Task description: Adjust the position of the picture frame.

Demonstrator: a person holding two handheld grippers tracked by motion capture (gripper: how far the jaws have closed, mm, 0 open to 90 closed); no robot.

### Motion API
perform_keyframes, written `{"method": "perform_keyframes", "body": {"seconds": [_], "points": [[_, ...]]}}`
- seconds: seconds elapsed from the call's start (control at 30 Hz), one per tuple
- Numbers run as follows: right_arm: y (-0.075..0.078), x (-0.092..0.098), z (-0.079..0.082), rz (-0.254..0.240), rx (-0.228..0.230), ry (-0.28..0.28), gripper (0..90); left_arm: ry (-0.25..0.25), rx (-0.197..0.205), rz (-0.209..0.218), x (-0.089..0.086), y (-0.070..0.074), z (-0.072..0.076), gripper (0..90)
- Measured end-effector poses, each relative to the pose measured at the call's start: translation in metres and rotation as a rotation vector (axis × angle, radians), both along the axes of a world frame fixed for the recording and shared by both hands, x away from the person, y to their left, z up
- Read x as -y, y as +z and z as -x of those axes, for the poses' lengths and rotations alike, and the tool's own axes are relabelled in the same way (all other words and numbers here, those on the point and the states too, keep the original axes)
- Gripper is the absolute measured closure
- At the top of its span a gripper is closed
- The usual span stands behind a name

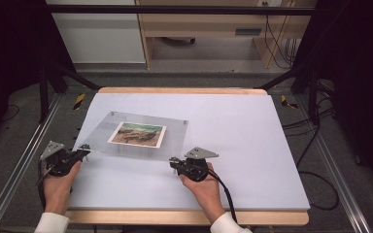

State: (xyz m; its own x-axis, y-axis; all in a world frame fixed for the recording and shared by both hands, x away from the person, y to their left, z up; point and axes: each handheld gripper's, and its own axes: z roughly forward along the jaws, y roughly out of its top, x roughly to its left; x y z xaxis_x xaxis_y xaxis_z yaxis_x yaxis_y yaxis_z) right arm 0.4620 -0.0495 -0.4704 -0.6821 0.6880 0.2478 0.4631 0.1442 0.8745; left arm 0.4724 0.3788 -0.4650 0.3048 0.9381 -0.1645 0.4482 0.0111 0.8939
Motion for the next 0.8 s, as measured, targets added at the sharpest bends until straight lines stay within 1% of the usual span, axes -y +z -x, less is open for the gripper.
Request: {"method": "perform_keyframes", "body": {"seconds": [0.03,0.1,0.2,0.23,0.47,0.5,0.57,0.67,0.7,0.8], "points": [[0.0,-0.002,0.002,-0.003,0.018,-0.015,83.2,0.007,-0.003,-0.002,0.001,0.002,0.0,82.3],[-0.001,-0.004,0.002,0.004,0.037,-0.024,83.1,0.011,-0.003,-0.003,0.002,0.003,0.001,82.3],[-0.001,-0.005,0.001,-0.001,0.048,-0.029,82.2,0.01,-0.004,0.0,0.002,0.003,0.001,82.4],[-0.002,-0.006,0.0,-0.007,0.051,-0.037,82.2,0.009,-0.006,-0.009,0.003,0.004,0.001,82.5],[-0.003,-0.007,-0.002,-0.018,0.037,-0.044,84.2,0.007,-0.007,-0.033,0.004,0.004,0.001,82.7],[-0.003,-0.007,-0.001,-0.017,0.036,-0.046,84.3,0.004,-0.004,-0.051,0.005,0.004,0.0,82.7],[-0.004,-0.007,-0.001,-0.012,0.03,-0.044,84.4,-0.003,-0.009,-0.058,0.004,0.003,-0.001,82.7],[-0.004,-0.008,-0.001,-0.007,0.031,-0.04,84.4,-0.006,-0.015,-0.062,0.003,0.002,-0.004,82.4],[-0.005,-0.009,-0.001,-0.005,0.026,-0.041,84.4,-0.004,-0.017,-0.068,0.003,0.003,-0.007,82.4],[-0.005,-0.01,-0.001,-0.003,0.027,-0.04,84.4,-0.007,-0.023,-0.061,0.002,0.001,-0.01,81.2]]}}
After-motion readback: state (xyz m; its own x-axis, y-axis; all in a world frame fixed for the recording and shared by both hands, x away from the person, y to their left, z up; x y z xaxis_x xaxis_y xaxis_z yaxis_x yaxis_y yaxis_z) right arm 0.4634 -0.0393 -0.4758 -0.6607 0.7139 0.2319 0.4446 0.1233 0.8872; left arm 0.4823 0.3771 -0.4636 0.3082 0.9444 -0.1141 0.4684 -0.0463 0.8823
